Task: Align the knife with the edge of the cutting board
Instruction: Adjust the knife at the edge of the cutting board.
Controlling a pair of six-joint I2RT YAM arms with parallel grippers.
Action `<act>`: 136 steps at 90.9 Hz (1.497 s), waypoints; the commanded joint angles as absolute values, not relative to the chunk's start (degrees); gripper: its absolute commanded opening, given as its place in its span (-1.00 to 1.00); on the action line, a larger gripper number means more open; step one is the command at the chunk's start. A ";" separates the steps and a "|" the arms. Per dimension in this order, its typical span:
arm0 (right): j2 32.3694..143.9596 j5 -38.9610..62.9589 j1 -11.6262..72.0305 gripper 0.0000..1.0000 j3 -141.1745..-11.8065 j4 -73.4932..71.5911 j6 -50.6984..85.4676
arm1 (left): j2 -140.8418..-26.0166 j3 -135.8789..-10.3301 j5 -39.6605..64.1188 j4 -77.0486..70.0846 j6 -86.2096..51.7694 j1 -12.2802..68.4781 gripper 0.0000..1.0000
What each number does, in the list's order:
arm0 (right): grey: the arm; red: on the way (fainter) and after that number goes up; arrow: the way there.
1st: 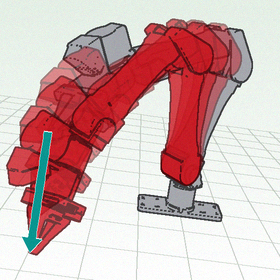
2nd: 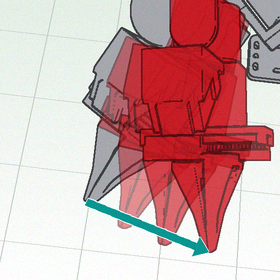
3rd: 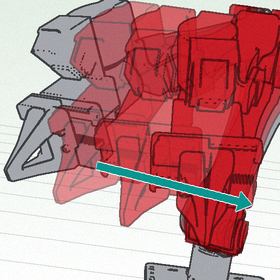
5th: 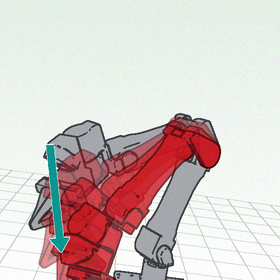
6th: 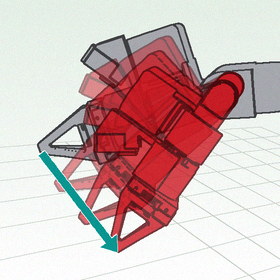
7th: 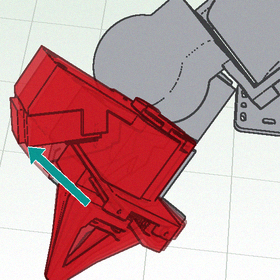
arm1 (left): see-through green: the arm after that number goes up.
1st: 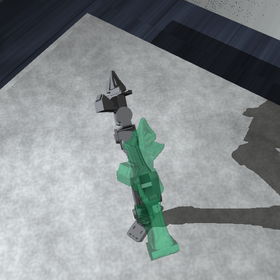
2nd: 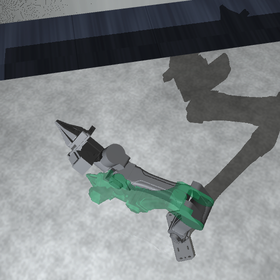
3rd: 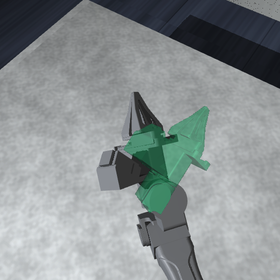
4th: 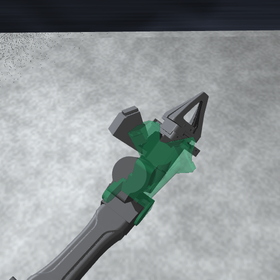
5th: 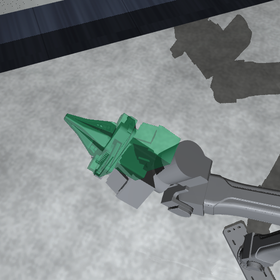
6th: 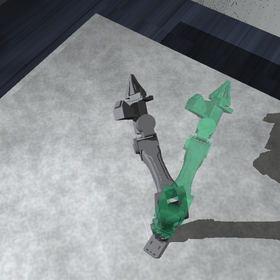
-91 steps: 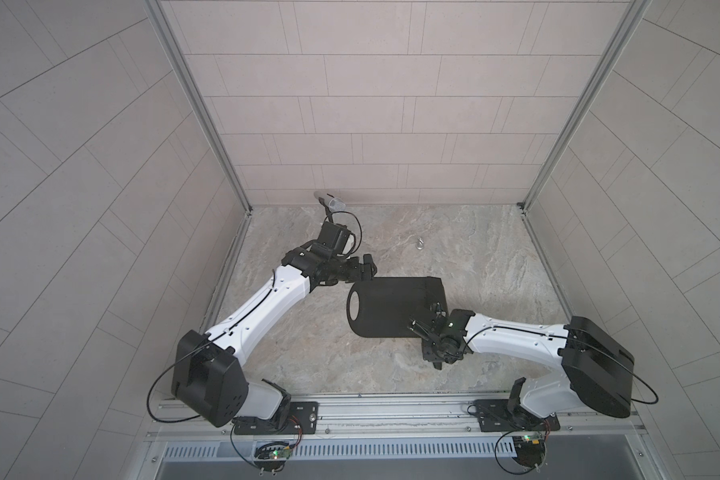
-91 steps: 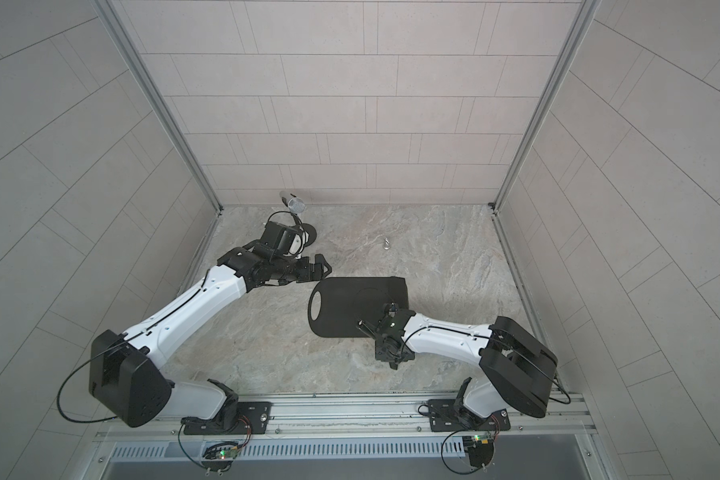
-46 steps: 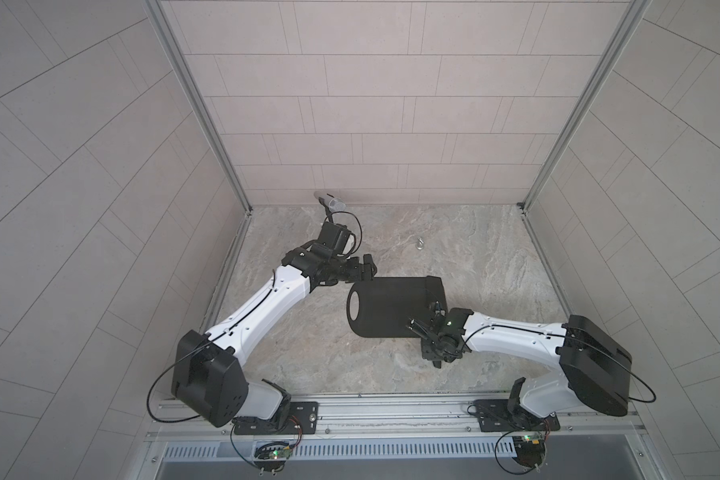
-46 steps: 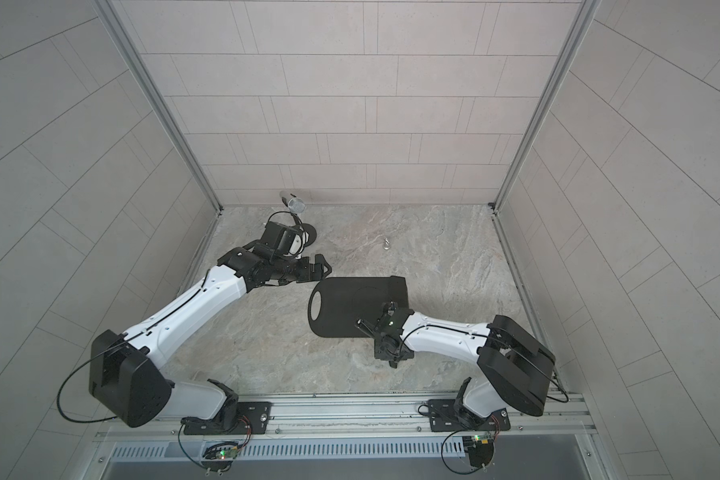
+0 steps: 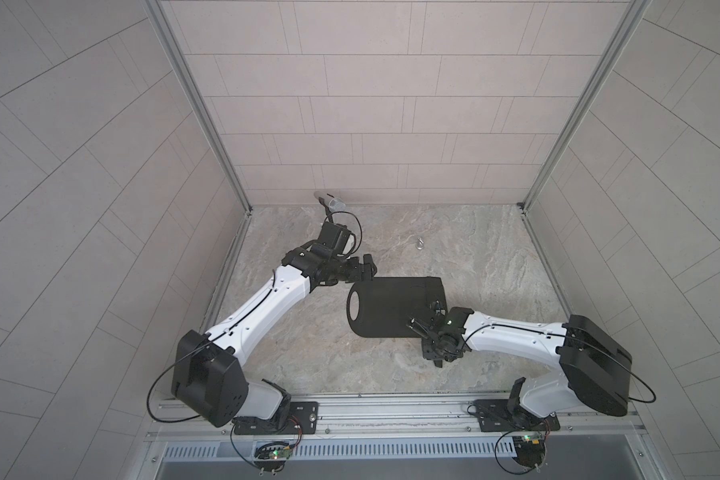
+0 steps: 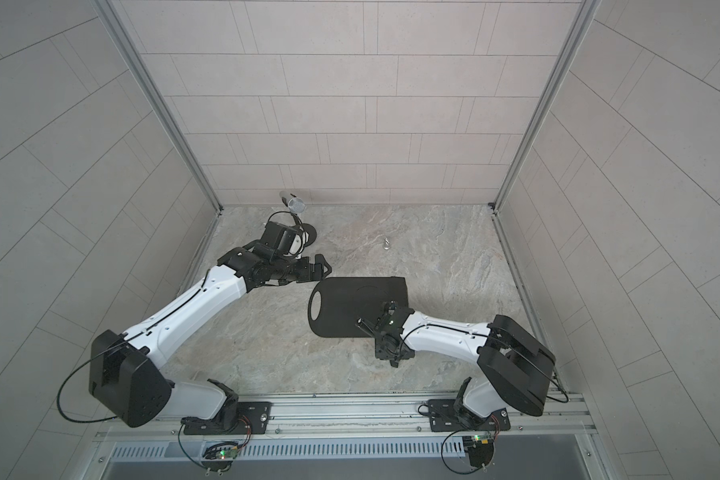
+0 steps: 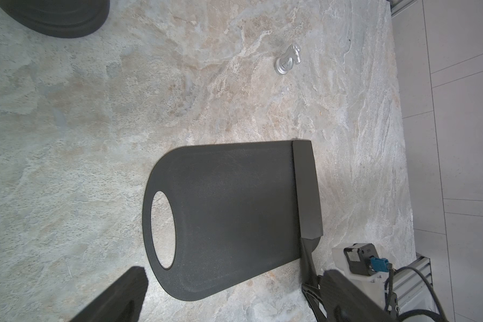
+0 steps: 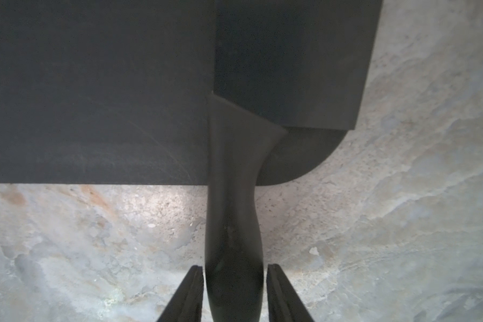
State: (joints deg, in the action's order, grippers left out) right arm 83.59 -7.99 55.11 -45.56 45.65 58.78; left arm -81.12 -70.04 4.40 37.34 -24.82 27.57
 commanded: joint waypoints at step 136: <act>83.85 -8.96 54.51 -0.10 -47.08 46.67 56.19 | -80.63 -69.56 3.95 37.44 -24.07 27.91 1.00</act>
State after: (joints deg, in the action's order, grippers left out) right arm 83.59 -7.94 54.89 -45.67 46.04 56.80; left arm -81.12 -70.04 4.38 37.34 -24.82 27.70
